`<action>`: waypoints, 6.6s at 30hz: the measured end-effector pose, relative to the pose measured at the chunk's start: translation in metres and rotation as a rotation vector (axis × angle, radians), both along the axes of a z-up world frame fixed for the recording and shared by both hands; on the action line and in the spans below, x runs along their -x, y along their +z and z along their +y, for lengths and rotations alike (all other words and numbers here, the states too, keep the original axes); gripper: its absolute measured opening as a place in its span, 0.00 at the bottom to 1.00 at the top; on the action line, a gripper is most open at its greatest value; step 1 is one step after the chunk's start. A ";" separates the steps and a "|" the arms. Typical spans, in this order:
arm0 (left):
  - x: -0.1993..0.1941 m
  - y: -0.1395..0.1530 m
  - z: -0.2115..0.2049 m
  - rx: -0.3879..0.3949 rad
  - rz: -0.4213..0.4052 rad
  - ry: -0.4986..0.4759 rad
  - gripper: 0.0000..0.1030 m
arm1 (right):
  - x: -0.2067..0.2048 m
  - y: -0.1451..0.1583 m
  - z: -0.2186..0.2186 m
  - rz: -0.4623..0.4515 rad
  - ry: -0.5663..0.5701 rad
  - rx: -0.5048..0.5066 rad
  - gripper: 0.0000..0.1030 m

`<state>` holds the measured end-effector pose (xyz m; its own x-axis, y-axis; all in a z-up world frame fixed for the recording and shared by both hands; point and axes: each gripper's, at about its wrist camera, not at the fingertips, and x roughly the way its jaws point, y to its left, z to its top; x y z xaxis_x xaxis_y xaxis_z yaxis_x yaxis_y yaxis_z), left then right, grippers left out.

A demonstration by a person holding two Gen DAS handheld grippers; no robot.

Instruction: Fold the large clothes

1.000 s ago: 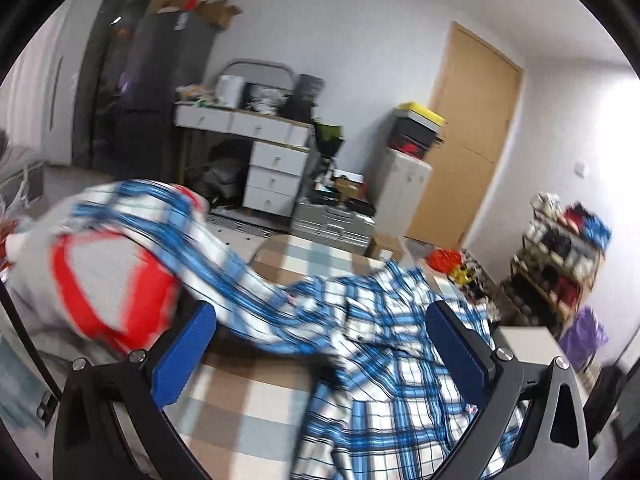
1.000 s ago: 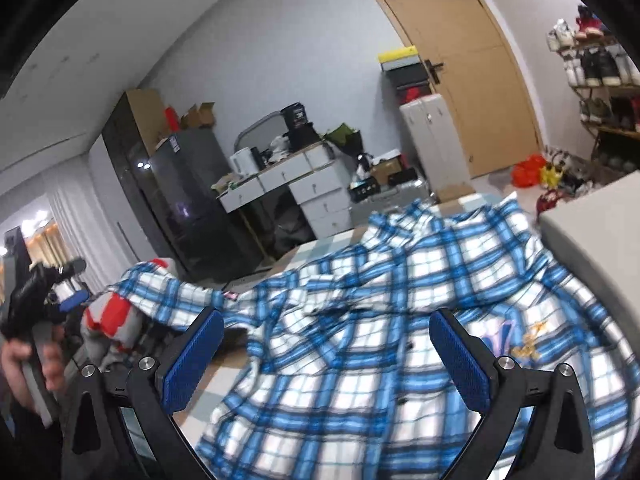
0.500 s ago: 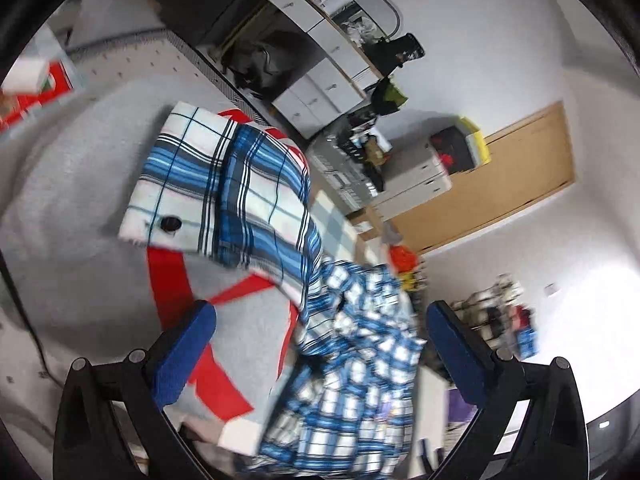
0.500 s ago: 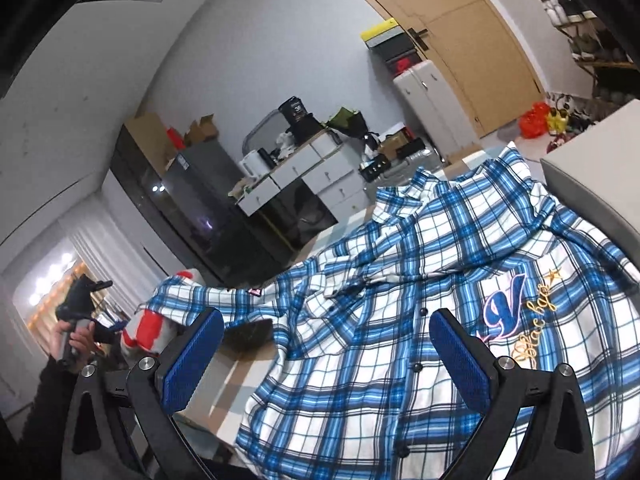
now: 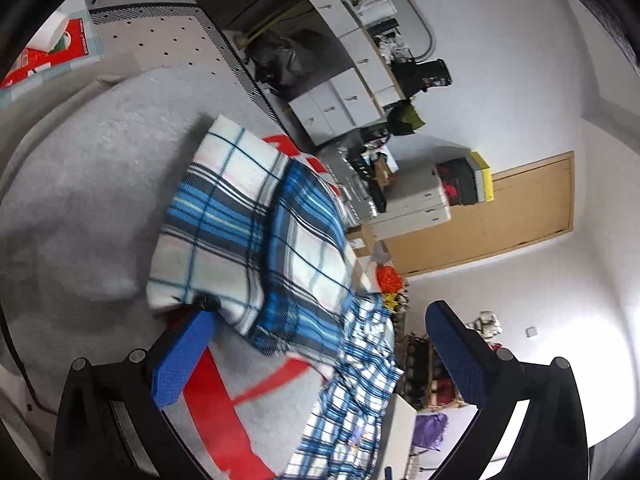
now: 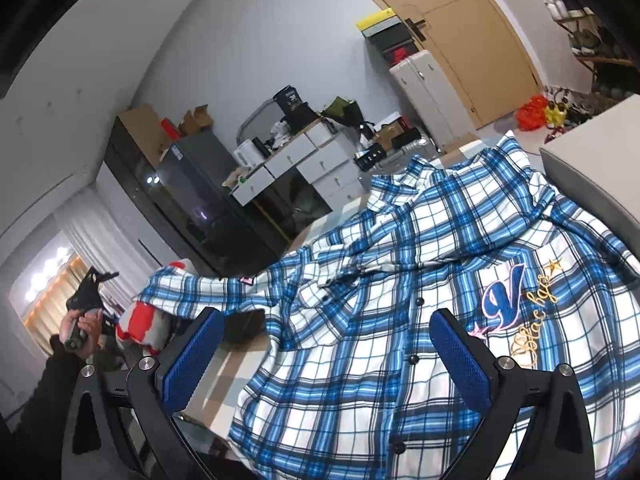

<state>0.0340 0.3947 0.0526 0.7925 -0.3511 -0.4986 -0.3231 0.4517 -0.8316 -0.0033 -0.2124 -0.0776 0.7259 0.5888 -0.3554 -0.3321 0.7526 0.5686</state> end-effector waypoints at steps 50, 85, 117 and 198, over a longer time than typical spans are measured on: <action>-0.074 0.121 -0.239 -0.512 -0.539 -0.330 0.01 | 0.000 0.003 -0.032 0.007 -0.064 -0.028 1.00; -0.112 -0.077 -0.467 -0.660 -0.169 -0.969 0.59 | -0.005 0.000 -0.126 0.035 -0.341 -0.065 1.00; -0.061 -0.145 -0.299 -0.979 0.126 -0.773 0.84 | -0.300 -0.060 0.036 0.289 0.077 0.893 0.97; -0.168 -0.198 -0.229 -0.585 0.138 -0.499 0.84 | -0.275 -0.050 0.082 0.367 0.112 0.745 0.98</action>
